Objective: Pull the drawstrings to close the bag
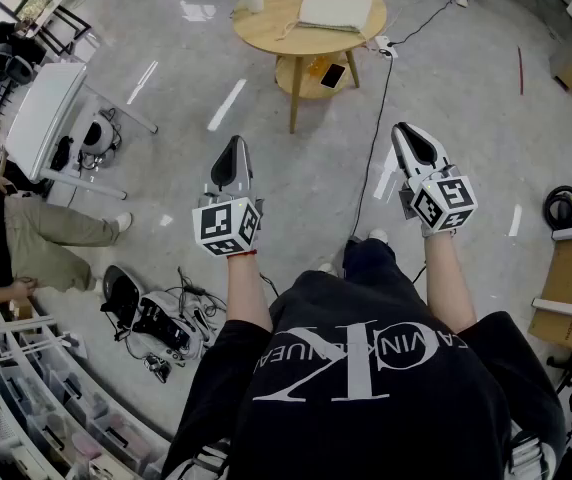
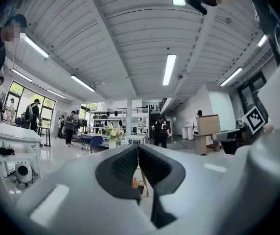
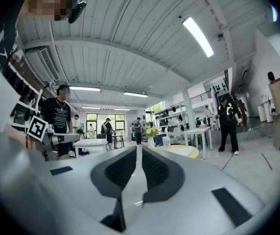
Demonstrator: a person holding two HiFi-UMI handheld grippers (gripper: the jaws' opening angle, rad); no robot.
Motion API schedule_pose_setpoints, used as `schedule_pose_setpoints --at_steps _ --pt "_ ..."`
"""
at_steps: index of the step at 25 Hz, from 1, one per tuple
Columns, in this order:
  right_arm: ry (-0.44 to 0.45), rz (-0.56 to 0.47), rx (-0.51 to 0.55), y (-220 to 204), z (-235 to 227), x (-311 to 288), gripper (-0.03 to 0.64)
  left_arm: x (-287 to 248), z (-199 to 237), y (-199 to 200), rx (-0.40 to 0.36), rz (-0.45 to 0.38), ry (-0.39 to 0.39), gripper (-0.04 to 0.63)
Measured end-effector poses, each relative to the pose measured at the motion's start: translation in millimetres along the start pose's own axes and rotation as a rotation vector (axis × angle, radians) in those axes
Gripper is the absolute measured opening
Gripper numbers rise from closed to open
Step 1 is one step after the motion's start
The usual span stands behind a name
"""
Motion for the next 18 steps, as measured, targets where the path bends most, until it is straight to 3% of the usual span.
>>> schedule_pose_setpoints --at_steps 18 --pt "-0.024 0.009 0.021 5.6 1.0 -15.7 0.043 -12.3 7.3 -2.3 0.039 -0.001 -0.026 0.015"
Point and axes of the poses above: the fingertips, and each gripper's own axes: x backward along the fingers, z to its left, y out of its top, the point moved 6 cm from there along x, backward along the fingers, and after that the axes turned 15 degrees about y, right-handed, at the moved point
